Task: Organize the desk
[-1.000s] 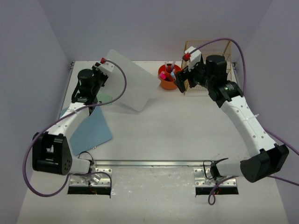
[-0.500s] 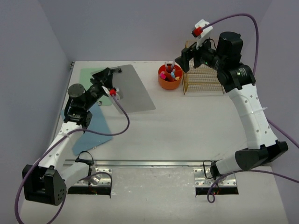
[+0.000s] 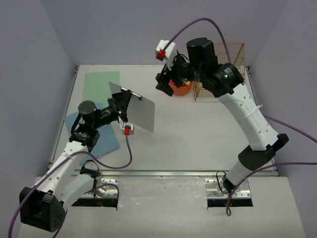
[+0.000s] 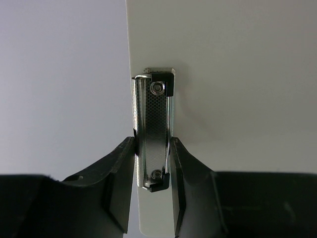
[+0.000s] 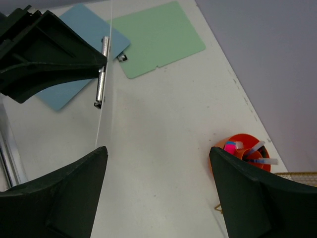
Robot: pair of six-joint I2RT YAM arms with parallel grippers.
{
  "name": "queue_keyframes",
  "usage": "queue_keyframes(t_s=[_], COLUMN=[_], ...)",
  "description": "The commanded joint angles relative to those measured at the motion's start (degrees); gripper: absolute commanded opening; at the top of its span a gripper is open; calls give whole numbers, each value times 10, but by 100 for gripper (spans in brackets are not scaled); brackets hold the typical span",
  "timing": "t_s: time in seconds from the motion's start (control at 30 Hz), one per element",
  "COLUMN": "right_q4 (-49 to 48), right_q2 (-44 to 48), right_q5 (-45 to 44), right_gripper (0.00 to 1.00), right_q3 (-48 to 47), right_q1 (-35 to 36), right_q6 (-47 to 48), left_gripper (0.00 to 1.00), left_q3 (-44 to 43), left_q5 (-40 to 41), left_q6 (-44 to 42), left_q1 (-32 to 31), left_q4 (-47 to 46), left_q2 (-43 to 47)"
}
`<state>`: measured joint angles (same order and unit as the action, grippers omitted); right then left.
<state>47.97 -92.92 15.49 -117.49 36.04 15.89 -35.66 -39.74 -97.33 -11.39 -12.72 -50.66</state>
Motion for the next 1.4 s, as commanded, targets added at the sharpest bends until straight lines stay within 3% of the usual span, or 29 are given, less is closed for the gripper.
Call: queue_keyframes(t_s=[0.0, 0.27, 0.47, 0.83, 1.23, 1.3, 1.37], right_q4=[28, 39, 46, 42, 49, 48, 50], right_q2=[-33, -82, -120, -134, -169, -170, -170], right_q5=[-54, -122, -105, -97, -89, -86, -85], right_gripper=[83, 82, 82, 78, 56, 46, 27], right_q3=[-47, -63, -104, -71, -79, -79, -78], right_q1=[22, 104, 123, 131, 131, 131, 131], right_q6=[11, 38, 24, 21, 32, 35, 37], left_gripper=[0, 0, 0, 0, 0, 0, 0], left_q3=[-8, -31, -29, -29, -31, -30, -30], left_q5=[-43, -25, -14, -8, -3, -3, -2], left_q6=[-100, -113, -121, -117, -110, -109, -104], left_q1=[-21, -50, -68, -82, -87, -87, -87], left_q4=[27, 67, 74, 59, 52, 50, 49], left_q2=[10, -13, -20, -30, -33, -33, -32])
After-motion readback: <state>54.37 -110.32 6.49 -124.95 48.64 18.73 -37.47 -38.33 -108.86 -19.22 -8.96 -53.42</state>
